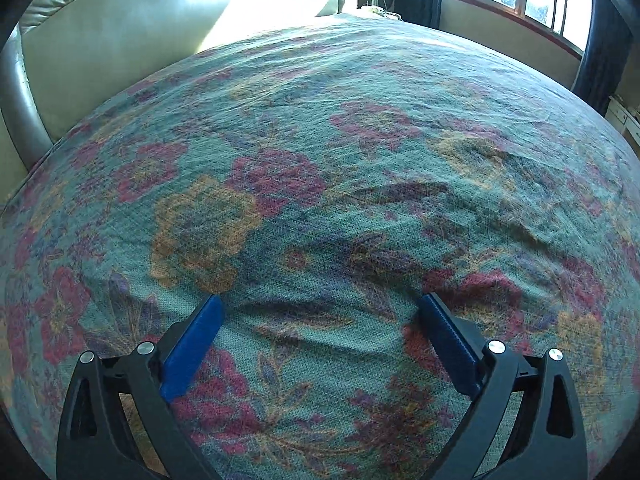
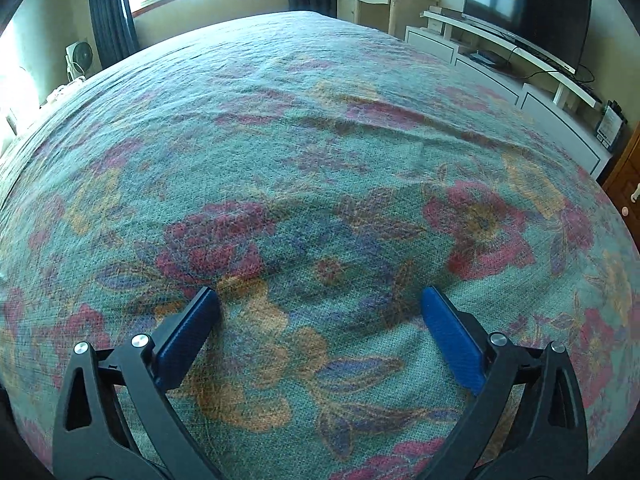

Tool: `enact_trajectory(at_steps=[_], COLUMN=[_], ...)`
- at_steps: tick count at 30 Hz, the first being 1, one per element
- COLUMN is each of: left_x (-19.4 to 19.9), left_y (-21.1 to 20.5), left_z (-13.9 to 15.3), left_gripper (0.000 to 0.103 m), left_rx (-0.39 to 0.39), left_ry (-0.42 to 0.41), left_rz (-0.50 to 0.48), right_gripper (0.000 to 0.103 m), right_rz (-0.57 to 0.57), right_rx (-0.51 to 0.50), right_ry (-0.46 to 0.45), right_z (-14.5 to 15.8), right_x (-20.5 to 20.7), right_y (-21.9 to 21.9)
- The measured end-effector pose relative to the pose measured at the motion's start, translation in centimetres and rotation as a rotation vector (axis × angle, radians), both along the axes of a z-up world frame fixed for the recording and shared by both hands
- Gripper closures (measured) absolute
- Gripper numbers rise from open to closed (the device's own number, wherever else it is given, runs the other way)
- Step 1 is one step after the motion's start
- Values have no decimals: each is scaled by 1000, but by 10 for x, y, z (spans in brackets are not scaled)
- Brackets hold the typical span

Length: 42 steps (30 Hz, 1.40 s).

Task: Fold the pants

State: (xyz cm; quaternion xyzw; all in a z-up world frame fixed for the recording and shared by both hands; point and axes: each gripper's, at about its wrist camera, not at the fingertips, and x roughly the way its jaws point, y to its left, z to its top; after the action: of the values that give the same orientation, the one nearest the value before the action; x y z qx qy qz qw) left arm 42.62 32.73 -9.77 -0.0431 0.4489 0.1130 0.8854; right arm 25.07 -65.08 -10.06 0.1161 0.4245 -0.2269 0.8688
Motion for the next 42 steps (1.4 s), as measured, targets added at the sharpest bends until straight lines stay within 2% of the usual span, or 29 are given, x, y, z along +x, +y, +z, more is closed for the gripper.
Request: enact_trajectory(at_steps=[3, 42], left_x=[-1, 0], left_y=[4, 0], left_z=[0, 1], left_gripper=[5, 5], left_rx=[-27, -13], left_ry=[-2, 5], left_rz=[0, -1], right_gripper=[2, 2], right_rz=[0, 3], right_rx=[21, 14], right_ry=[-11, -5], right_z=[0, -1], right_x=[-2, 0], right_y=[-3, -4])
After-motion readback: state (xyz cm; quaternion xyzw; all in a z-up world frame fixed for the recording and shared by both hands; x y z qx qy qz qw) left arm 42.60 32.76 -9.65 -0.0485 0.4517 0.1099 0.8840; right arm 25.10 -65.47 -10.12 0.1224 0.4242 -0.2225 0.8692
